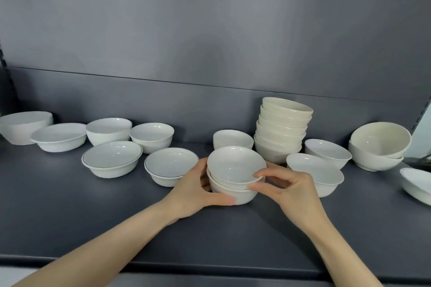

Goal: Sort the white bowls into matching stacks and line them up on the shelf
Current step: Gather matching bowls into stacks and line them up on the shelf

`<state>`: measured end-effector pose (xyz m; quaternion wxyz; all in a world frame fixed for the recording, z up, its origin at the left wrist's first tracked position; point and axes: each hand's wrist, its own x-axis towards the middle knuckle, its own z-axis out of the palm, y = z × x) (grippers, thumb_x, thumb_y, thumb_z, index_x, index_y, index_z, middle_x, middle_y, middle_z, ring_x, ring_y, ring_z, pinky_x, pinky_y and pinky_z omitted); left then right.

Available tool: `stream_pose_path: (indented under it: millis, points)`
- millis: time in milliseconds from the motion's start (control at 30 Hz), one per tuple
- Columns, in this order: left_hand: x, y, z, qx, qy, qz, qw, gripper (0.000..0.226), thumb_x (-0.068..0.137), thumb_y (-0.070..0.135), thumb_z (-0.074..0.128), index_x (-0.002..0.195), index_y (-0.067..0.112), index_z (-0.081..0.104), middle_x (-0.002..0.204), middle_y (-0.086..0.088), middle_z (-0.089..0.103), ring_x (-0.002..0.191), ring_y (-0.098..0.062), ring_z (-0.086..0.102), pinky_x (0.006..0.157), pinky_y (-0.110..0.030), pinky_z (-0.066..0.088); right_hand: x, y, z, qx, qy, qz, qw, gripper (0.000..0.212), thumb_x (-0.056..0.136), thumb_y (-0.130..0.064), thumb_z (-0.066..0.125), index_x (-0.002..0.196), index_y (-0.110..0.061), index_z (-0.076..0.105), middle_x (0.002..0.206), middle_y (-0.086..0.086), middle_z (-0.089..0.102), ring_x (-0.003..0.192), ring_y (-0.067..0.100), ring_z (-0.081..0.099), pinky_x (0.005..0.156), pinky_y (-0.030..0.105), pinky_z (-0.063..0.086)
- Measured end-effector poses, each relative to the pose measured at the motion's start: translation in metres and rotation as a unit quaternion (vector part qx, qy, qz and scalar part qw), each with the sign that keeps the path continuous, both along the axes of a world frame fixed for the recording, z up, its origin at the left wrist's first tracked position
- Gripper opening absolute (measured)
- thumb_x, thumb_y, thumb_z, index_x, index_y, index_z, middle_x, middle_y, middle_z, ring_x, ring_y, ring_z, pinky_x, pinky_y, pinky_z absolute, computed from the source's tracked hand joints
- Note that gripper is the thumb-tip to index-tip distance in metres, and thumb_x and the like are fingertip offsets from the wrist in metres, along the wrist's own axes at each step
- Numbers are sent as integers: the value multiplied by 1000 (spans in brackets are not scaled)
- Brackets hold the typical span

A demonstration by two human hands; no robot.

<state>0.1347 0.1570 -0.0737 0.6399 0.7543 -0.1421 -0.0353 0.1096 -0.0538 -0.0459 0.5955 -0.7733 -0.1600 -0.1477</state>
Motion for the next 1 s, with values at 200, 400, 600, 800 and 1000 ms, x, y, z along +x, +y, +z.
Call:
stream_pose_path:
  millis: [200,400,600,800,1000]
  points:
    - [0,0,0,5,6,-3,1000,96,45,28,89,131,24,45,123,10,62,110,-3,62,91,-22,52,1,-2,-3,0,19,-7,1000,17,65,-14,83,76,-25,78,94,-13,75,97,4,68,85,17,51]
    - [-1,-1,0,-2,2,-1,1000,83,64,2,86,132,24,44,124,9,62,109,-3,62,87,-19,52,3,-2,-8,7,7,-8,1000,21,61,-25,81,81,-23,78,98,-11,74,97,9,69,91,24,53]
    - [0,-1,0,-1,4,2,1000,79,64,4,87,129,20,46,123,8,62,109,-3,63,88,-19,52,1,-3,-7,-8,15,-1,1000,58,60,-29,83,114,-30,64,108,-15,71,101,3,67,89,20,53]
    - [-1,0,0,18,15,7,1000,66,65,3,86,120,14,50,119,7,64,106,-1,63,87,-17,51,4,-3,-8,-24,85,8,996,95,52,-39,83,138,-22,44,122,-8,63,105,5,65,92,20,52]
    - [-3,-1,3,28,15,13,999,62,63,-3,85,115,12,55,113,7,67,102,0,65,84,-14,51,4,-3,-9,-13,82,44,996,47,67,-19,82,111,-25,65,105,-15,73,102,2,66,84,15,52]
